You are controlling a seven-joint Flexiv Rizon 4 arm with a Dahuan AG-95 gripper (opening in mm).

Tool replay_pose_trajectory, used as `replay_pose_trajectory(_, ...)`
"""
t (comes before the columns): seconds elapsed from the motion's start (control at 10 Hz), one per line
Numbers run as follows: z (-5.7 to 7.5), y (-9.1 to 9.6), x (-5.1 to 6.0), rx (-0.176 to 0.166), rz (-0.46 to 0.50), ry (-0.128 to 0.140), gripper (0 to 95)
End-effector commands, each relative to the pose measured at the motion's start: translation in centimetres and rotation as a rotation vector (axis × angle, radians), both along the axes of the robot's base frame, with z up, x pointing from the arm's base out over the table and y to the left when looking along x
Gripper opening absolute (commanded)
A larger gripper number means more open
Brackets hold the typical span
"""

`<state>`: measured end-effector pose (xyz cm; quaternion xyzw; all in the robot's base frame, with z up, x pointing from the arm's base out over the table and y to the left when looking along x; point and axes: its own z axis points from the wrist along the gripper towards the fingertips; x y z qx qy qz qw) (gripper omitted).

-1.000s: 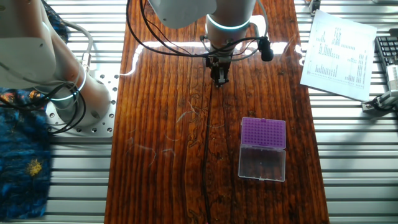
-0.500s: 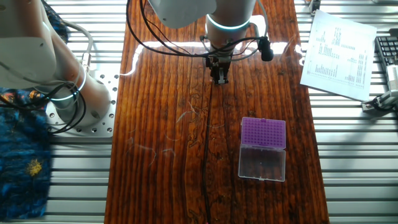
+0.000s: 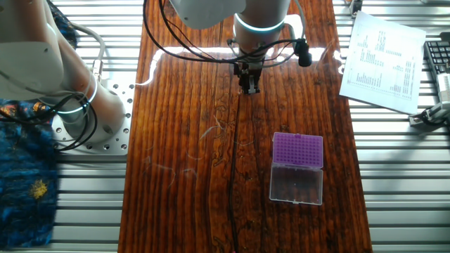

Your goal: Insert a small pipette tip into the holder for small pipette tips

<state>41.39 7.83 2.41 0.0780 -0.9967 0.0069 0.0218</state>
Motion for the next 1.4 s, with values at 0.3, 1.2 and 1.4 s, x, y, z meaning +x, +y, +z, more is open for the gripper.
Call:
replay_pose_trajectory(0.3, 1.63, -0.07, 0.16, -0.081, 0.107, 0.008, 0.0)
replay_pose_trajectory(1.2, 1.6, -0.06, 0.15, -0.074, 0.244, -0.005, 0.0)
replay_pose_trajectory(1.4, 1.6, -0.06, 0.15, -0.05, 0.373, 0.014, 0.0)
